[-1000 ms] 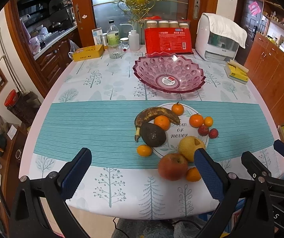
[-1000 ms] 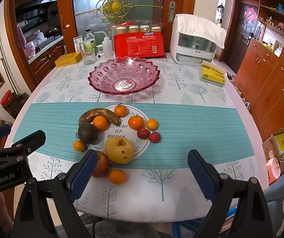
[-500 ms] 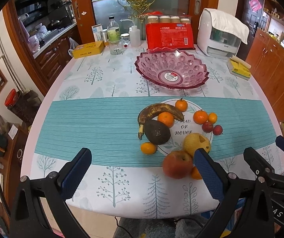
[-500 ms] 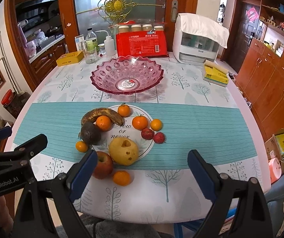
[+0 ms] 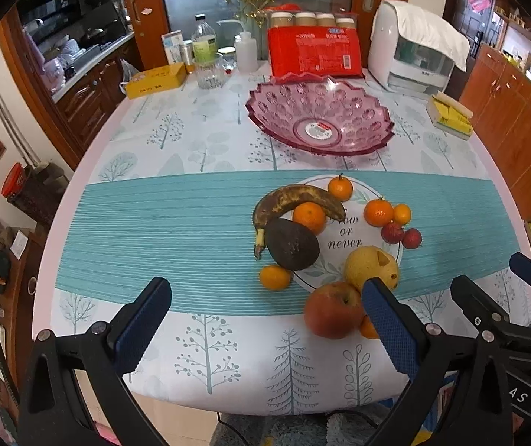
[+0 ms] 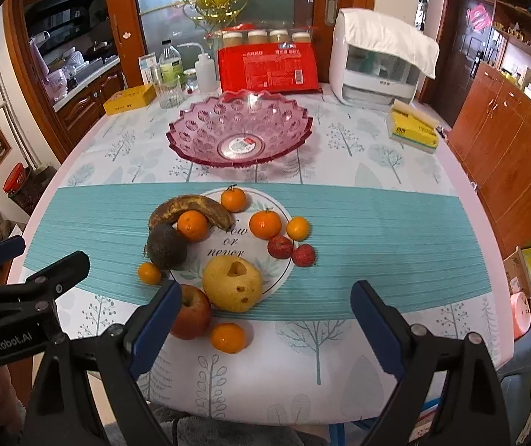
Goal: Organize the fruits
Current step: 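Grasp the red apple with the left tool while the right tool grasps the yellow pear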
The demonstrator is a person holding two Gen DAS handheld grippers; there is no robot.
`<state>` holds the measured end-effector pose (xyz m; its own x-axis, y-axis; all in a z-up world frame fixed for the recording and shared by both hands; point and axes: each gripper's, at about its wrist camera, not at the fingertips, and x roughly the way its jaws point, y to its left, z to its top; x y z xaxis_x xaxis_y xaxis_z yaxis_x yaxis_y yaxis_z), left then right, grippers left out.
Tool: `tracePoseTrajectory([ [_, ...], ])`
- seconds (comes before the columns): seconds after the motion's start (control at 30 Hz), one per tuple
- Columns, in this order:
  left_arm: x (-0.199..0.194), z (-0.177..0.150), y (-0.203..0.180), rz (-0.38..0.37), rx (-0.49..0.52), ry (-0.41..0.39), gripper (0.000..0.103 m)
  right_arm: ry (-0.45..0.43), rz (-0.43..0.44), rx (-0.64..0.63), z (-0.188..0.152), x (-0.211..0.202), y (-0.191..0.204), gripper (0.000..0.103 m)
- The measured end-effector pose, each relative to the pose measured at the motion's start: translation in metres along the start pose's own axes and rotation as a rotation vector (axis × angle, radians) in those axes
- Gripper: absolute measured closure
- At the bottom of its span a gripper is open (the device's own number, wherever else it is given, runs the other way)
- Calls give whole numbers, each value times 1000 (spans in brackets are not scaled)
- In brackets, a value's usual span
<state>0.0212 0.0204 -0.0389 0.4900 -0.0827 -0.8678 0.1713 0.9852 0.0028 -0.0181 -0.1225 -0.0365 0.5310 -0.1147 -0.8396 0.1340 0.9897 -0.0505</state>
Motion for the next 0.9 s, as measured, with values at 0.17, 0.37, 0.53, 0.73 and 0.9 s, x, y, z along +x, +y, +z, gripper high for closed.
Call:
tracePoseTrajectory([
  [0.17, 19, 0, -2, -7, 7, 44, 3, 41, 11, 7, -2, 17, -4, 10],
  [0.37, 51, -7, 10, -17, -23, 117, 3, 110, 46, 14, -4, 45, -6, 10],
  [0.53, 76, -20, 23, -34, -42, 166, 3, 178, 74, 35, -8, 70, -12, 10],
  [0.73, 95, -33, 18, -91, -19, 234, 3, 239, 130, 74, -7, 97, -17, 10],
  [0.9, 109, -36, 0, -128, 31, 278, 3, 304, 200, 124, -2, 122, -21, 10],
])
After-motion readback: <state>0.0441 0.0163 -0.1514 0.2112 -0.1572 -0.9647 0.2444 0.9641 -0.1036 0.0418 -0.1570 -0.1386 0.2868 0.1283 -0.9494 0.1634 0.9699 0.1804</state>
